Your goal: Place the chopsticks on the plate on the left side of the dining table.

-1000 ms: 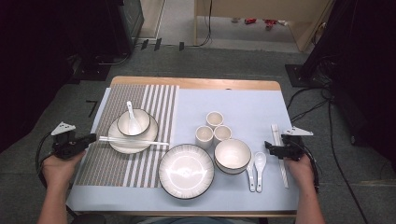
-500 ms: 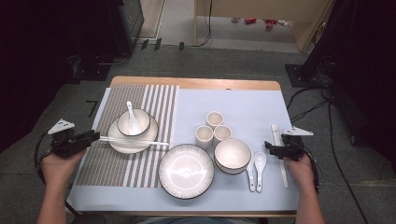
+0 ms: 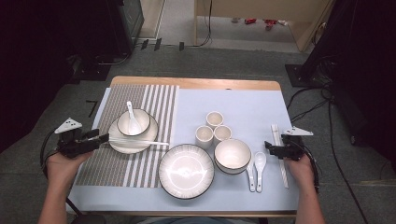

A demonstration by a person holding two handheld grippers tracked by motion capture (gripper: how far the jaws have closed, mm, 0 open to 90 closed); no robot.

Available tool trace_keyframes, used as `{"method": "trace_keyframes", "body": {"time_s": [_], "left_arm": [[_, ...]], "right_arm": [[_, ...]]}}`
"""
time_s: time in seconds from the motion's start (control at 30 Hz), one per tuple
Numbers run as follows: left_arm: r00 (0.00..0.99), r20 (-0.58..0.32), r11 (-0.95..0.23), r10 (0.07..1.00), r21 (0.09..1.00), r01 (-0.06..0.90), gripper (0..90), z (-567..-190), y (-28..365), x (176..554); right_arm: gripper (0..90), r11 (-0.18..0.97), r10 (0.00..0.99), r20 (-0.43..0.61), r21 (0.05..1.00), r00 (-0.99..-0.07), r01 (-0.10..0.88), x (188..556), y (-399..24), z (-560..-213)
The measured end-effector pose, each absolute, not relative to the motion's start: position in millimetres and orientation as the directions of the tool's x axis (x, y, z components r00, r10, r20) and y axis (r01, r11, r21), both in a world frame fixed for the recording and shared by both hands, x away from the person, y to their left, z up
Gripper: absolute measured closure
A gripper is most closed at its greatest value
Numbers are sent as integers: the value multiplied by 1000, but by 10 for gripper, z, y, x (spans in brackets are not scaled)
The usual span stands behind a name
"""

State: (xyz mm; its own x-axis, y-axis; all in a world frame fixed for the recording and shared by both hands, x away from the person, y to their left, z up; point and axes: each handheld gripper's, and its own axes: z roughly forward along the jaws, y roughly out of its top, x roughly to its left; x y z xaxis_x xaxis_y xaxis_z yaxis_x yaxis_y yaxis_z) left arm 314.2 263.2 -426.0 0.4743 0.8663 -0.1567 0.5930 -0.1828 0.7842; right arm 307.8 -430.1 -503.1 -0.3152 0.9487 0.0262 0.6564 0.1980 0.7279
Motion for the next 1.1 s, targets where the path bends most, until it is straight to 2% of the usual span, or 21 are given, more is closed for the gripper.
{"method": "trace_keyframes", "body": {"time_s": [0.37,1.1], "left_arm": [[507,-178,-190,843,784,591,405,-4210,2501,3129],[605,-183,-256,775,784,565,389,-4154,2241,3090]], "right_arm": [[174,198,949,26,728,-316,656,3078,-4302,-5031],[174,198,949,26,728,-316,656,3078,-4302,-5031]]}}
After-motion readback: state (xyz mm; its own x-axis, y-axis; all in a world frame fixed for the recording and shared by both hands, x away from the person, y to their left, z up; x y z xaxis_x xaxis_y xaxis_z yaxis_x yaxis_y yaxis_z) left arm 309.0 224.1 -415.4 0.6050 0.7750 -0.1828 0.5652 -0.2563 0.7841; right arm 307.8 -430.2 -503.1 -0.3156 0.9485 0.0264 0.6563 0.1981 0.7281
